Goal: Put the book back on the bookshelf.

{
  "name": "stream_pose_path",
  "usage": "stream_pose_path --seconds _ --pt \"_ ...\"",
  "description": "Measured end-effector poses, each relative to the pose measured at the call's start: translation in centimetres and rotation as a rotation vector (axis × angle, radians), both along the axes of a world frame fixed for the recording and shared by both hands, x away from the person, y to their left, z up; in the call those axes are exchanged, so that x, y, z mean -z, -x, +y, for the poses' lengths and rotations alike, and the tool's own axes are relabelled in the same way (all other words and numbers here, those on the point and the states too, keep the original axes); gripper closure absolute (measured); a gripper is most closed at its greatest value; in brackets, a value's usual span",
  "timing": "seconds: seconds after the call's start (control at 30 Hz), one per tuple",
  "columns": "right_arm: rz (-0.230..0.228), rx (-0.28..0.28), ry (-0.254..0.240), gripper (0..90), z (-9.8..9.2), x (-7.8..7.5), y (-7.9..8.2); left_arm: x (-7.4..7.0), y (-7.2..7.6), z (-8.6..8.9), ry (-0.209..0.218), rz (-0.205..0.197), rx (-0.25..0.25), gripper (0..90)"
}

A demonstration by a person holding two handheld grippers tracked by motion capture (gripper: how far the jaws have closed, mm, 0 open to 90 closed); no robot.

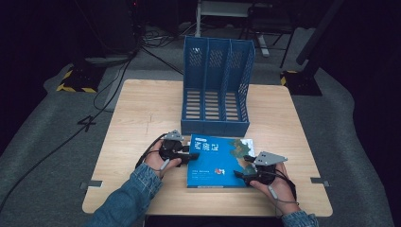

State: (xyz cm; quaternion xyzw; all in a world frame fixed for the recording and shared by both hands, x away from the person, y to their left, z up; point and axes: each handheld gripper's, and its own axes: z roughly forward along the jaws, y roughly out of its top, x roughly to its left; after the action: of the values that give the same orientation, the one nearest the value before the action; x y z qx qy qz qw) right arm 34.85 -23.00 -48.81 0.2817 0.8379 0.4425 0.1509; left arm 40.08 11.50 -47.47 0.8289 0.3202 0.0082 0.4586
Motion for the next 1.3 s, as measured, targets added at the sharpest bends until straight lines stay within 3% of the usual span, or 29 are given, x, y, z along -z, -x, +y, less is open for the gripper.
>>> stream_pose_path --seconds 0.07,0.17,0.23,0.27,0.3,0.33,0.4,0.5,0.57,0.6,0.63,0.7,0.83,0.9,0.97,1.03,1.3 --pt "-0.001 0.001 -0.002 26.5 0.0 0.0 0.0 -0.2 0.1 -0.2 -0.006 -0.027 0.008 52.2" --pt "-0.001 0.004 0.001 26.5 0.0 0.0 0.0 0.4 -0.5 -0.4 -0.007 -0.01 0.003 47.8" --pt "0.013 0.013 0.016 27.1 0.1 -0.3 0.1 1.0 -1.0 -0.3 0.015 -0.004 -0.008 44.5" --pt "0.027 0.019 0.025 32.1 0.2 -0.5 0.2 1.5 -1.2 -0.3 0.029 0.005 -0.018 41.3" --pt "0.018 0.027 0.041 33.9 0.2 -1.1 0.4 1.7 -1.3 -0.3 0.045 0.015 -0.021 40.0" --pt "-0.014 0.029 0.032 29.5 0.3 -1.5 0.6 1.7 -1.3 -0.2 0.058 0.015 -0.019 40.2" --pt "-0.041 0.02 0.005 26.6 0.7 -2.2 0.9 1.6 -0.9 -0.2 0.073 -0.009 -0.024 42.8" --pt "-0.033 -0.004 0.003 25.1 1.4 -2.6 1.3 1.4 -0.8 0.3 0.118 0.027 -0.015 51.8" --pt "0.001 -0.036 -0.003 25.1 2.1 -2.4 1.7 1.3 -0.9 0.6 0.148 0.064 -0.012 56.8" --pt "0.02 -0.056 -0.007 25.2 2.5 -2.2 1.8 1.3 -0.9 0.6 0.151 0.06 -0.008 57.3" --pt "0.02 -0.056 -0.007 25.2 2.5 -2.2 1.8 1.3 -0.9 0.6 0.151 0.06 -0.008 57.9" --pt "0.04 -0.12 0.006 25.3 4.2 -1.7 2.5 0.8 -0.5 0.4 0.136 0.007 0.014 61.4" --pt "0.025 -0.149 0.061 24.9 5.6 -1.2 2.9 -0.6 0.6 -0.4 0.079 -0.064 0.015 68.0" --pt "0.011 -0.152 0.078 24.0 5.9 -1.2 3.1 -0.7 0.7 -0.4 0.076 -0.064 0.012 71.0" --pt "-0.017 -0.153 0.099 22.0 6.2 -1.5 3.5 -1.2 0.9 -0.5 0.1 -0.015 -0.009 73.2" --pt "-0.023 -0.161 0.093 21.5 6.5 -1.7 3.7 -1.8 1.0 -0.6 0.102 0.008 -0.006 74.6" --pt "-0.102 -0.188 0.117 18.6 8.0 -1.8 4.5 -4.1 1.4 -1.5 0.079 0.045 -0.029 75.8"
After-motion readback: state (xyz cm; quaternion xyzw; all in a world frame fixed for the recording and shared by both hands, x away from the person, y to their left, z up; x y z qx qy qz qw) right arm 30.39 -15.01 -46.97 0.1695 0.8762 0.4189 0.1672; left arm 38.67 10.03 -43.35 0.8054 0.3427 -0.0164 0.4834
